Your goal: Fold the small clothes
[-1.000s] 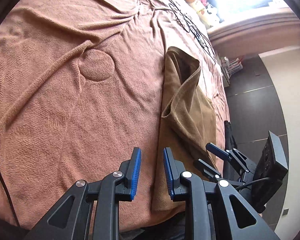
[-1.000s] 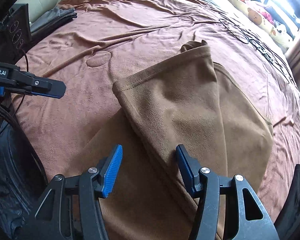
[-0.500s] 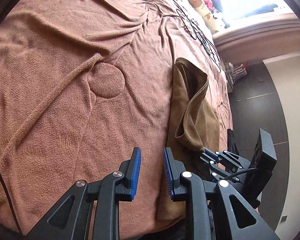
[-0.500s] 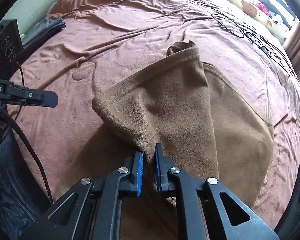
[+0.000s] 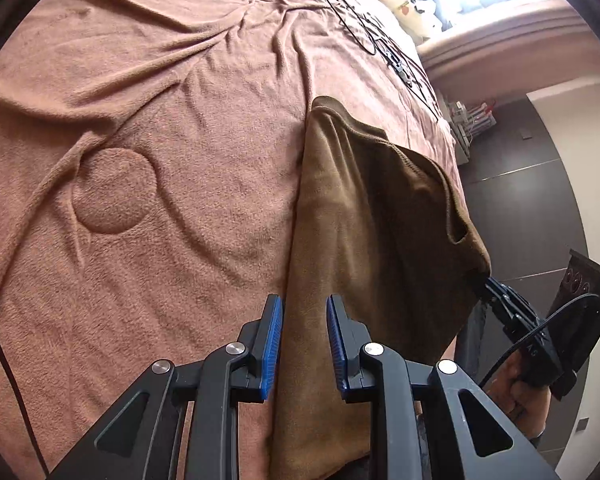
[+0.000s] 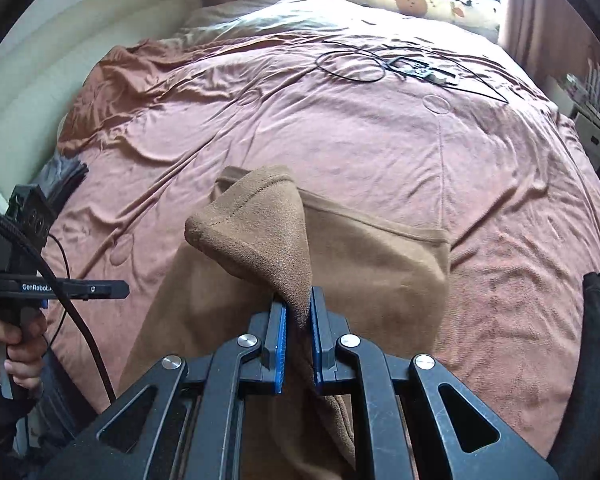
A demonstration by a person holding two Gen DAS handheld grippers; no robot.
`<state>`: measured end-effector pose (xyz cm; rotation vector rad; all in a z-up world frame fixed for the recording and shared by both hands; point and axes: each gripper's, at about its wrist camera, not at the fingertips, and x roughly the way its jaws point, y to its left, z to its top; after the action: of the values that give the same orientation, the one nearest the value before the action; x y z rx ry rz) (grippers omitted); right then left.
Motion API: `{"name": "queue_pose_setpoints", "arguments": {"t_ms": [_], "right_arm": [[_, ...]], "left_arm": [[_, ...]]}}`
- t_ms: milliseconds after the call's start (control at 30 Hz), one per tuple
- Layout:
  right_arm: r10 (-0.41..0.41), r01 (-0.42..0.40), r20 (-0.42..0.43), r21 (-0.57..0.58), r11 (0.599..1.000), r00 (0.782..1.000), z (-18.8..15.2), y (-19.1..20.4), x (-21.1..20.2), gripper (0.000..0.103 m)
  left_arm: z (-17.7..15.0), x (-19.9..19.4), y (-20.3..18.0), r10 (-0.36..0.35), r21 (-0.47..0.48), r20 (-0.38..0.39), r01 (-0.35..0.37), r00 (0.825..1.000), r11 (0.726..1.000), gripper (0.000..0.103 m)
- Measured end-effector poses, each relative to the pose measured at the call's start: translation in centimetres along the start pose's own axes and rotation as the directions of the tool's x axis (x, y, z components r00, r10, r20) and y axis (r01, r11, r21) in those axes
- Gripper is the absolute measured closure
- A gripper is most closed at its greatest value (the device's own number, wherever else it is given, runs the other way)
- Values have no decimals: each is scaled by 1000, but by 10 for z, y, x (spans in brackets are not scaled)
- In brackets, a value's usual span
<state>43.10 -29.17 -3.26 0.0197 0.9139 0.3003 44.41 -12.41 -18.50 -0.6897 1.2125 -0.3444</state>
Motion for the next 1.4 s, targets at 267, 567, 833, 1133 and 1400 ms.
{"name": "queue_pose_setpoints", "arguments": {"t_ms": [267,567,833,1133,1400], "right_arm": [[50,-49,1,196,979,999,-4,-70,14,97],[158,-153,23,419,895,987,-25,-132,48,97],[282,-302,112,436,848,953,-31,-149,42,34],[280,-300,107,360,883,954,-19,-144,62,34],[188,-184,15,274,944,982,-2,-127,82,60]], "left_arm": [[18,25,-16,44,24,-19,-43,999,999,78],[33,49,-21,108,41,-35,-106,994,993,78],[48,63,-21,125,41,-45,-123,991,992,78],[66,72,-29,126,46,-43,-125,991,991,78],[85,76,-31,145,47,-16,-144,989,988,74]]}}
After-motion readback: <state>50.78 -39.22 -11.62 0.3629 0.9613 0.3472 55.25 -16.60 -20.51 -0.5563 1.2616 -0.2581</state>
